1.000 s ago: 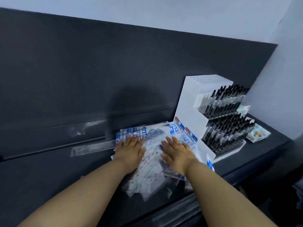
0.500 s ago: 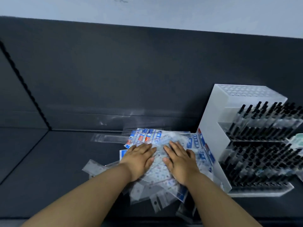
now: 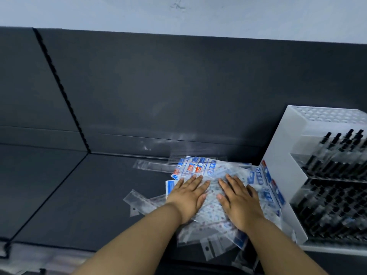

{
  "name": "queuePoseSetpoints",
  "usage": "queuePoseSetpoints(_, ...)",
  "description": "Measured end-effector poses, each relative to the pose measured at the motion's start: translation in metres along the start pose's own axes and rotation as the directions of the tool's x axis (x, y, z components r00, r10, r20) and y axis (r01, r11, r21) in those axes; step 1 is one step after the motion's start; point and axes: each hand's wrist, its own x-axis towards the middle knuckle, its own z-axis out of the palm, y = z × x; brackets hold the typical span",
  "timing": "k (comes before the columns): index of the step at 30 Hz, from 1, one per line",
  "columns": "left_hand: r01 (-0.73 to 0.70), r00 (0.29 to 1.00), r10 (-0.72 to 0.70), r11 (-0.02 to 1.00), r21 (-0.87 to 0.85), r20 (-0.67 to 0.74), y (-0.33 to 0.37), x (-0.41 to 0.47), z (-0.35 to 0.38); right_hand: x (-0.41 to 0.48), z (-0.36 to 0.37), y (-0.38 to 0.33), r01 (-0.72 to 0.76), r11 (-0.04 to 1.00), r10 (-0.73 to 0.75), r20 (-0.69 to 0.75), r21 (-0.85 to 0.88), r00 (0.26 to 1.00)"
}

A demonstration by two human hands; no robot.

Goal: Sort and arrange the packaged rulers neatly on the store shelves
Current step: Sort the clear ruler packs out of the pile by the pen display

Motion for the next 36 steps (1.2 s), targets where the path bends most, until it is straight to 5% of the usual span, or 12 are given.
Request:
queuePoseSetpoints(8,0.004,1.000,-0.007,0.969,0.247,0.015,0.008,-0.006,-0.028,-0.008,-0.022,0.002,-0.009,0.995,0.002,0.069,0.101,0.998)
queuePoseSetpoints(11,0.004,0.997,-0.021,0.973,0.231,0.070,-0.001,-0.022,-0.047,-0.026,-0.036,0.003,-0.026,0.987,0.025,0.004,0.159,1.000)
queuePoseSetpoints(16,-0.099,0.968,0.086,0.994,0.042,0.236,-0.013,-0.060,-0.046,-0.067,-0.043,-0.012,0.097,0.968,-0.148,0.216,0.230,0.965)
queuePoseSetpoints(24,-0.037,0.988,0.041,0.999,0.028,-0.151,-0.001,-0.071,-0.014,-0.067,-0.008,-0.026,0.174,0.965,-0.159,-0.088,0.196,0.983)
queuePoseSetpoints(28,0.065,0.969,-0.064,0.998,-0.006,-0.241,-0.011,-0.085,-0.023,-0.079,-0.026,0.004,0.087,0.946,-0.018,-0.217,0.314,0.976)
queuePoseSetpoints(32,0.196,0.980,-0.194,0.980,0.045,-0.047,-0.029,-0.099,-0.025,-0.103,-0.041,0.040,-0.115,0.975,0.057,0.289,0.188,0.956)
queuePoseSetpoints(36,0.179,0.978,-0.180,0.984,-0.014,-0.106,-0.016,-0.088,-0.018,-0.097,-0.025,0.030,-0.084,0.952,0.050,0.123,0.294,0.991)
